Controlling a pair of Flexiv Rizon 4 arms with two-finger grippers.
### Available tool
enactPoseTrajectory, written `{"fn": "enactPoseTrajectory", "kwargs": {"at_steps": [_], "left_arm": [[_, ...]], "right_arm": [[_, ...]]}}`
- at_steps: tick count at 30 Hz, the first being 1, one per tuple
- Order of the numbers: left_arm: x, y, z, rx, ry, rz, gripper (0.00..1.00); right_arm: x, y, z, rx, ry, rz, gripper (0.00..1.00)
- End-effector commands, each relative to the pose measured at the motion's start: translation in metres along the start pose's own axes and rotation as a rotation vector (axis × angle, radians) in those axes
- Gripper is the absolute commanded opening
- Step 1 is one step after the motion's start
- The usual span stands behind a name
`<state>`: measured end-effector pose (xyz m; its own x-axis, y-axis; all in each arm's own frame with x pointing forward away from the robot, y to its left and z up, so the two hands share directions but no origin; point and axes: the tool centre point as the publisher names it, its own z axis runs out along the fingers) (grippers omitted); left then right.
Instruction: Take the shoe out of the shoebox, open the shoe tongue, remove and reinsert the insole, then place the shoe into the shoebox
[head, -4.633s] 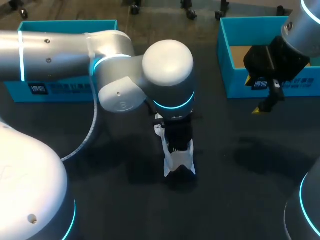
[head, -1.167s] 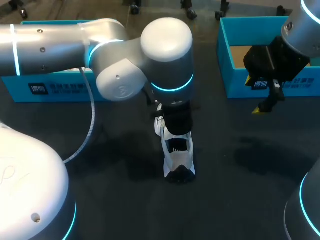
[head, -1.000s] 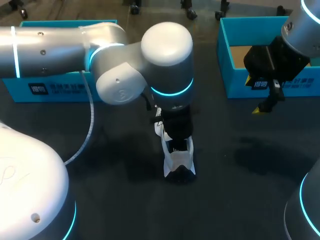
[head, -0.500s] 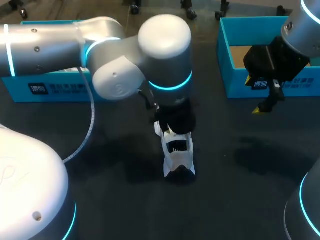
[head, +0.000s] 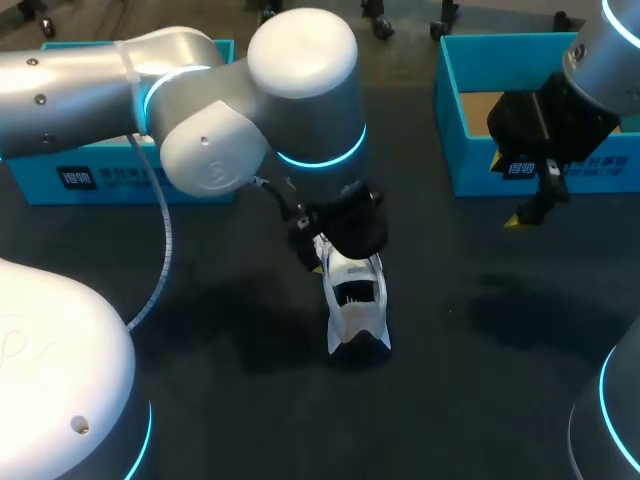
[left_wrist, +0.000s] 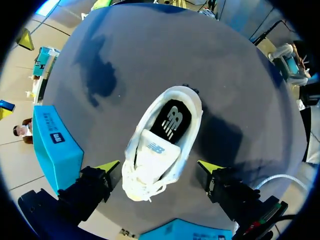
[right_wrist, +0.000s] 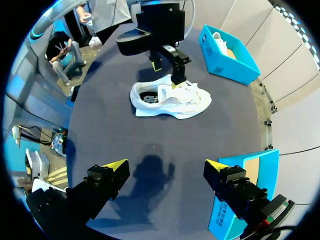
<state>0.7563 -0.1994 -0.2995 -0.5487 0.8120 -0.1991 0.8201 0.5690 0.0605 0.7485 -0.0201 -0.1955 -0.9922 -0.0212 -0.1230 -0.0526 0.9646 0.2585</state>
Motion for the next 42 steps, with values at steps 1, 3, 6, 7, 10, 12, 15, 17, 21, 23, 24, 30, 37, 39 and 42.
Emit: {"fn": "enactPoseTrajectory", "kwargs": {"at_steps": [1, 3, 6, 7, 10, 12, 15, 17, 21, 23, 24, 30, 37, 39, 42], "left_arm": [[0.002, 0.001, 0.000, 0.002, -0.004, 0.001, 1.00], [0.002, 0.001, 0.000, 0.002, -0.004, 0.001, 1.00], [0.002, -0.008, -0.009, 0.048, -0.022, -0.161, 1.00], [0.001, -0.010, -0.011, 0.059, -0.007, -0.193, 1.00], [-0.001, -0.016, -0.023, 0.087, -0.048, -0.328, 1.00], [-0.002, -0.022, -0.028, 0.078, -0.026, -0.434, 1.00], [0.000, -0.029, -0.031, 0.059, 0.041, -0.562, 1.00], [0.001, -0.033, -0.031, 0.043, 0.036, -0.625, 1.00], [0.007, -0.037, -0.032, 0.035, 0.053, -0.717, 1.00], [0.009, -0.039, -0.031, 0.026, 0.039, -0.747, 1.00], [0.011, -0.040, -0.031, 0.020, 0.036, -0.757, 1.00], [0.020, -0.056, -0.026, 0.045, 0.035, -0.796, 1.00], [0.033, -0.083, -0.009, 0.068, 0.020, -0.844, 1.00], [0.036, -0.087, -0.003, 0.070, 0.024, -0.844, 1.00], [0.042, -0.096, 0.008, 0.068, 0.023, -0.859, 1.00]], "right_arm": [[0.000, 0.000, 0.001, 0.001, 0.000, 0.001, 1.00], [0.000, 0.000, 0.001, 0.001, 0.000, 0.001, 1.00], [0.000, 0.000, 0.001, 0.001, 0.000, 0.001, 1.00], [0.000, 0.000, 0.001, 0.001, 0.000, 0.001, 1.00], [0.000, 0.000, 0.001, 0.001, 0.000, 0.001, 1.00], [0.000, 0.000, 0.001, 0.001, 0.000, 0.001, 1.00], [0.000, 0.000, 0.001, 0.001, 0.000, 0.001, 1.00], [0.000, 0.000, 0.001, 0.001, 0.000, 0.001, 1.00], [0.000, 0.000, 0.001, 0.001, 0.000, 0.001, 1.00], [0.000, 0.000, 0.001, 0.001, 0.000, 0.001, 1.00], [0.000, 0.000, 0.001, 0.001, 0.000, 0.001, 1.00], [0.000, 0.000, 0.001, 0.001, 0.000, 0.001, 1.00], [0.000, 0.000, 0.001, 0.001, 0.000, 0.001, 1.00], [0.000, 0.000, 0.001, 0.001, 0.000, 0.001, 1.00], [0.000, 0.000, 0.001, 0.001, 0.000, 0.001, 1.00]]}}
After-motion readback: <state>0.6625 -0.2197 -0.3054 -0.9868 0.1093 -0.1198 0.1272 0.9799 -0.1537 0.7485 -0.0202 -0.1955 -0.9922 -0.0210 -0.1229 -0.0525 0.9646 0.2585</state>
